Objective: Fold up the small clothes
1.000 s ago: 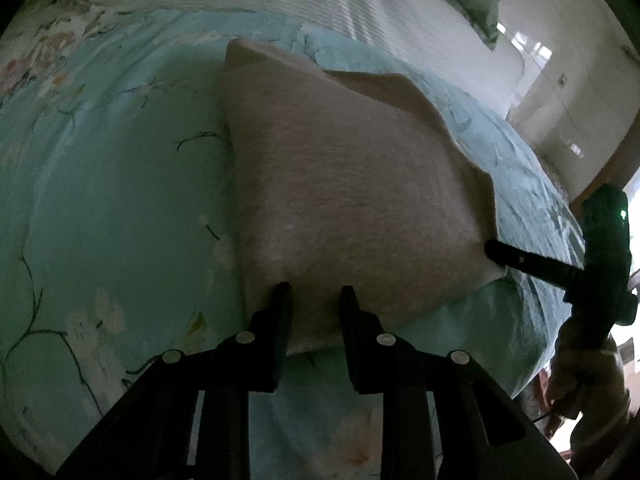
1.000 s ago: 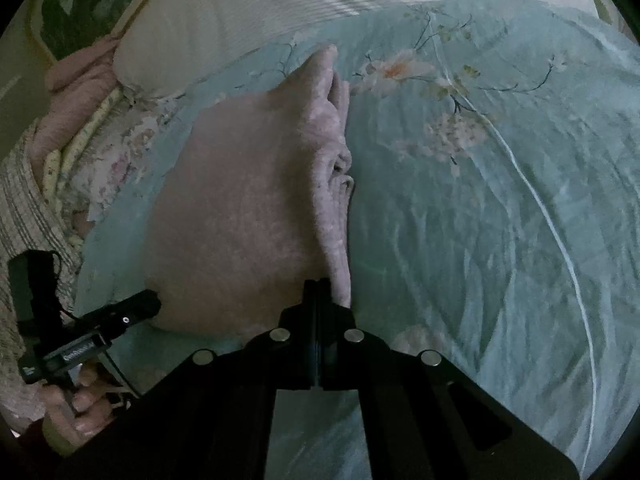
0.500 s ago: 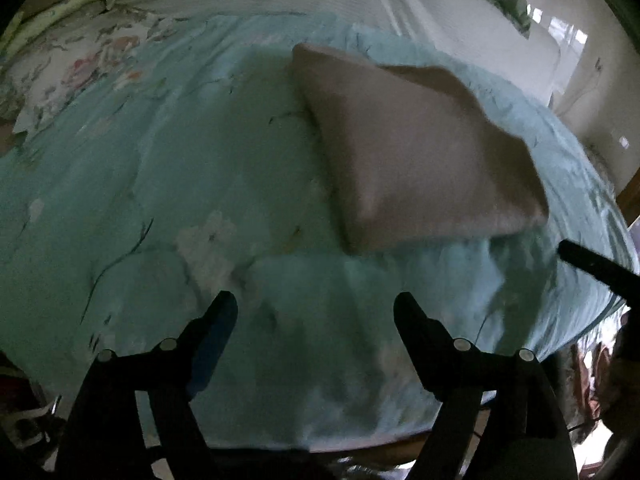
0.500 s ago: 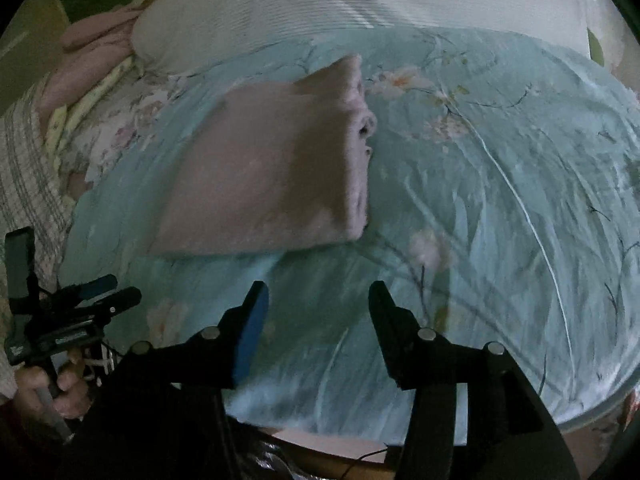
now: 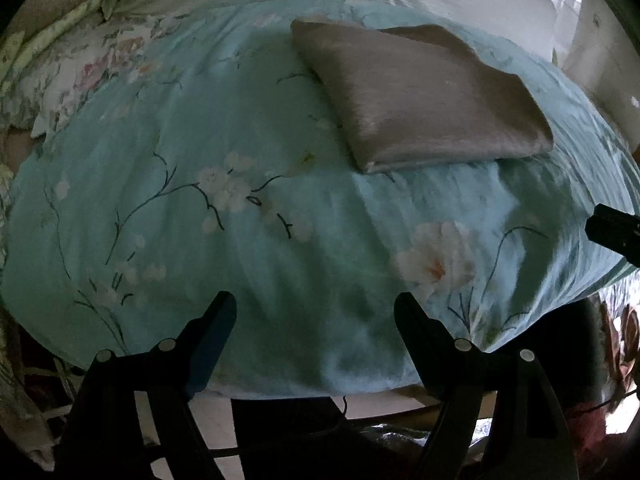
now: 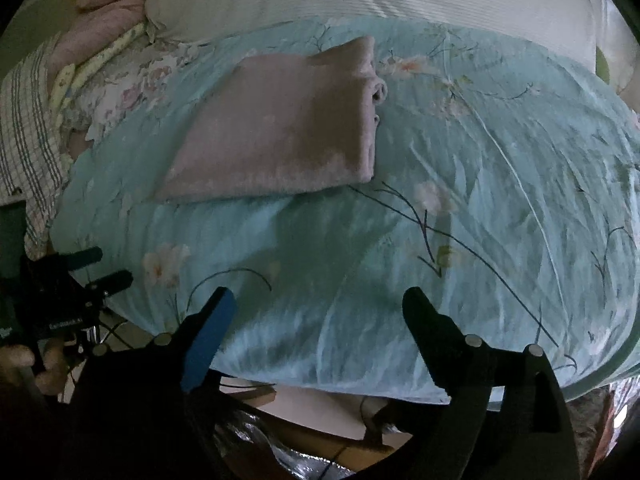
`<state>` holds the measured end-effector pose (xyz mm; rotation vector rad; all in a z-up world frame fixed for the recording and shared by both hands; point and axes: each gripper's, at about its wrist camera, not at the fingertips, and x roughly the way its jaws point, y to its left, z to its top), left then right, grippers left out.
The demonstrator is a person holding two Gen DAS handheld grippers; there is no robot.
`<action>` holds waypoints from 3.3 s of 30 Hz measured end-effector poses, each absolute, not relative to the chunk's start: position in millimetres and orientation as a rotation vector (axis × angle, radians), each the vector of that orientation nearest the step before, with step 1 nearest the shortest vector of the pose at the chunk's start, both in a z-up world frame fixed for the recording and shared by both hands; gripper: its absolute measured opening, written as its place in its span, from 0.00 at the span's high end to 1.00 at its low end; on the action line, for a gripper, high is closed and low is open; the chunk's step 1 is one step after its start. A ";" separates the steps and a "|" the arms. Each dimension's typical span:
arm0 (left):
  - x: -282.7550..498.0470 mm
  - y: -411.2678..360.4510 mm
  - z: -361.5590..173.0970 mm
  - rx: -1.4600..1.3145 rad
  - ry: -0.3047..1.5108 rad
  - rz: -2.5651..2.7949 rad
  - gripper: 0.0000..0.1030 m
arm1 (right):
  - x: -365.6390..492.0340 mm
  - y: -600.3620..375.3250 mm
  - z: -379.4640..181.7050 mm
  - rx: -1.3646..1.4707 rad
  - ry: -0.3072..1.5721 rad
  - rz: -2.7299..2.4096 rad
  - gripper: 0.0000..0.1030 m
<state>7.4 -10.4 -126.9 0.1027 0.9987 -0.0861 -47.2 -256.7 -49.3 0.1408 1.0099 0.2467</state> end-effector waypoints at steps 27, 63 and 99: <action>31.4 -19.5 -79.9 0.178 0.893 -0.068 0.19 | -17.1 -228.4 -36.3 0.021 1.013 0.302 0.04; 67.6 -34.9 -39.7 0.222 0.807 -0.035 0.18 | 22.1 -224.4 -8.7 -0.008 0.963 0.313 0.02; 74.8 -36.7 -40.5 0.224 0.805 -0.034 0.18 | 36.1 -223.5 -0.9 -0.014 0.941 0.321 0.01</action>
